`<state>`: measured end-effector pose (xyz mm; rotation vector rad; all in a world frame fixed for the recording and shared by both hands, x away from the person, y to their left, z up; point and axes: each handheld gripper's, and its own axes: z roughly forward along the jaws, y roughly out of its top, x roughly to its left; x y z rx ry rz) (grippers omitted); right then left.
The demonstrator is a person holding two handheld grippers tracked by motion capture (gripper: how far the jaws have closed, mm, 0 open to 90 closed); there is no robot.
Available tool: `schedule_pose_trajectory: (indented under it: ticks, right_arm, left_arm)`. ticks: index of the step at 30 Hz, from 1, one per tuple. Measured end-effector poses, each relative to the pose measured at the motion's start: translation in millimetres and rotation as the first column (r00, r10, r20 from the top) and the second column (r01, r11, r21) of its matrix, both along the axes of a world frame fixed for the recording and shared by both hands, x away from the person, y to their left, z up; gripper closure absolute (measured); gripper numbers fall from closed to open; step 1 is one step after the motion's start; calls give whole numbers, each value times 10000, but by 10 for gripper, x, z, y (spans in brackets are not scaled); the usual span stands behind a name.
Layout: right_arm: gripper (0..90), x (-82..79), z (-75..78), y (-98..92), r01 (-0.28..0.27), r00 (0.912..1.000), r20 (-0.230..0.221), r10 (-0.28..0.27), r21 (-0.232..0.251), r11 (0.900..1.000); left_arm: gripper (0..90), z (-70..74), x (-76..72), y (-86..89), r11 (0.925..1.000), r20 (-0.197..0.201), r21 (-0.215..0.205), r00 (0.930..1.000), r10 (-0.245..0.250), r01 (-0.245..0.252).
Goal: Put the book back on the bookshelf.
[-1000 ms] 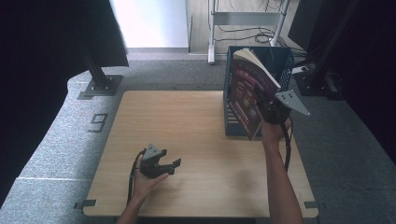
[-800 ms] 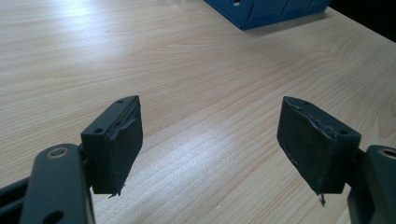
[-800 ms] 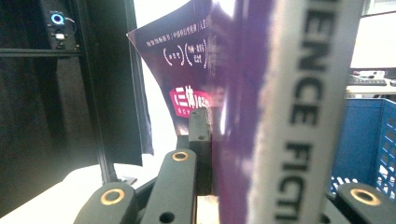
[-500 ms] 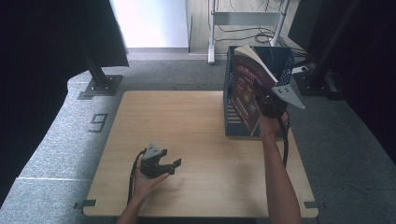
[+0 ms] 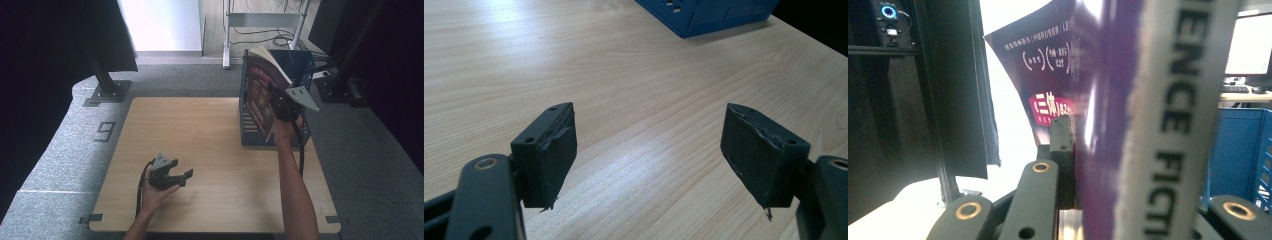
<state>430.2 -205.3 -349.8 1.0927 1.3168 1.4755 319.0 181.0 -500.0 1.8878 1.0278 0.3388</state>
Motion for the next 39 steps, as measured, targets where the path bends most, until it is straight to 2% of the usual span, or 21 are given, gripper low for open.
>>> schedule_pose_trajectory:
  ticks: [9, 16, 21, 30, 39]
  right_arm:
    - [816, 102, -21, 32, 333, 9994, -37, -333, -28, 9994]
    - [816, 181, -45, 2, 446, 9990, -76, -444, 197, 9988]
    - [816, 247, -68, -5, 606, 9980, -182, -603, 164, 9980]
    - [816, 386, -75, 40, 813, 9966, -175, -807, 380, 9960]
    - [816, 480, -93, 105, 880, 9960, -203, -873, 325, 9956]
  left_arm:
    - [223, -2, -9, 11, 9999, 8, 84, 9999, 111, -111]
    - [221, -12, -21, 7, 9995, 58, 221, 9997, 216, -217]
    - [221, -19, -28, 4, 9992, 68, 304, 9996, 260, -262]
    - [219, -20, -31, 29, 9987, 76, 387, 9995, 321, -324]
    - [220, 13, -33, 124, 9981, 139, 163, 9981, 596, -598]
